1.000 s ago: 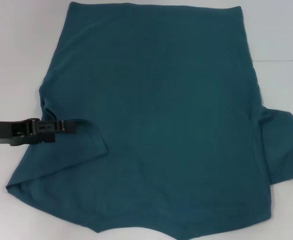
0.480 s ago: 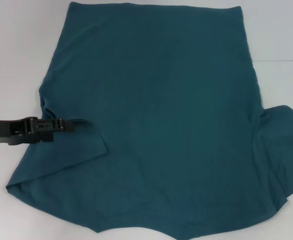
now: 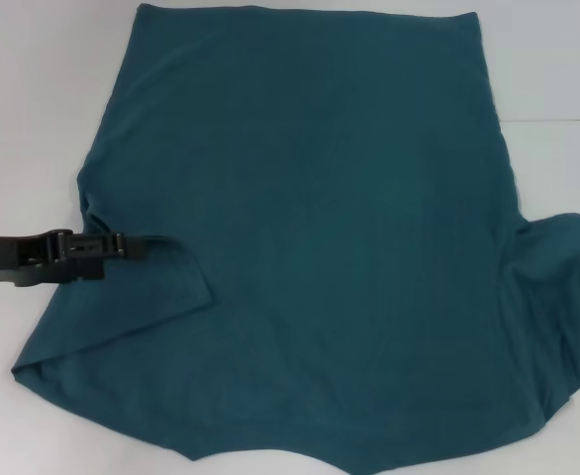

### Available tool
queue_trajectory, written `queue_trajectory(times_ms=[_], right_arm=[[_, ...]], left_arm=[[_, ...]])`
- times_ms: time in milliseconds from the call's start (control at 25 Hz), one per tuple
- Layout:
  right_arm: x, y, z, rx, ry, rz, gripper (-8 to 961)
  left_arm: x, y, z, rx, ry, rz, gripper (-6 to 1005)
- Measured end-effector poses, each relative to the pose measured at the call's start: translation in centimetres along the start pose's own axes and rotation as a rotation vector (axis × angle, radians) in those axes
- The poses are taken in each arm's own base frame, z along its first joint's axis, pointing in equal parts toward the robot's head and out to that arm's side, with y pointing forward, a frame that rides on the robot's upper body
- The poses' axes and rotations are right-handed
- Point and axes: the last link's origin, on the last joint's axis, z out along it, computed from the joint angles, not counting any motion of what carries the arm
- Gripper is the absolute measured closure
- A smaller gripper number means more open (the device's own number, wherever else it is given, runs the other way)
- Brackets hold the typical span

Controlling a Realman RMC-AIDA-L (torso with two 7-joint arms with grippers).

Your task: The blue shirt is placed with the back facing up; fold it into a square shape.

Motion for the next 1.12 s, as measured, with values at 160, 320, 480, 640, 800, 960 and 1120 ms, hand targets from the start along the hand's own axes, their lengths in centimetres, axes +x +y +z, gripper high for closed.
queue_trajectory(times_ms=[160, 320, 480, 640, 800, 960, 1120], right_arm=[[0.2, 2.3, 0.6, -0.096, 0.049, -0.009, 935], [0.2, 4.3, 2.0, -0.143, 0.078, -0.039, 935], [-0.3, 6.6, 3.5, -0.179, 0.087, -0.078, 934], [-0.7, 8.0, 4.1, -0.196, 0.093, -0.097, 933], [-0.9, 9.1, 5.2, -0.201, 0.099, -0.111, 933], [-0.6, 9.4, 6.2, -0.184, 0.113, -0.121, 932], [-0.3, 9.5, 6.6, -0.185, 0.122, -0.122, 931]], left_arm=[[0.0, 0.0, 0.0, 0.000, 0.000, -0.006, 37], [0.0, 0.0, 0.0, 0.003, 0.004, -0.010, 37], [0.0, 0.0, 0.1, 0.002, 0.004, -0.012, 37], [0.0, 0.0, 0.1, 0.003, 0.005, -0.013, 37], [0.1, -0.1, 0.1, 0.007, 0.009, -0.013, 37], [0.1, -0.1, 0.1, 0.008, 0.012, -0.014, 37], [0.1, -0.2, 0.0, 0.008, 0.017, -0.017, 37]])
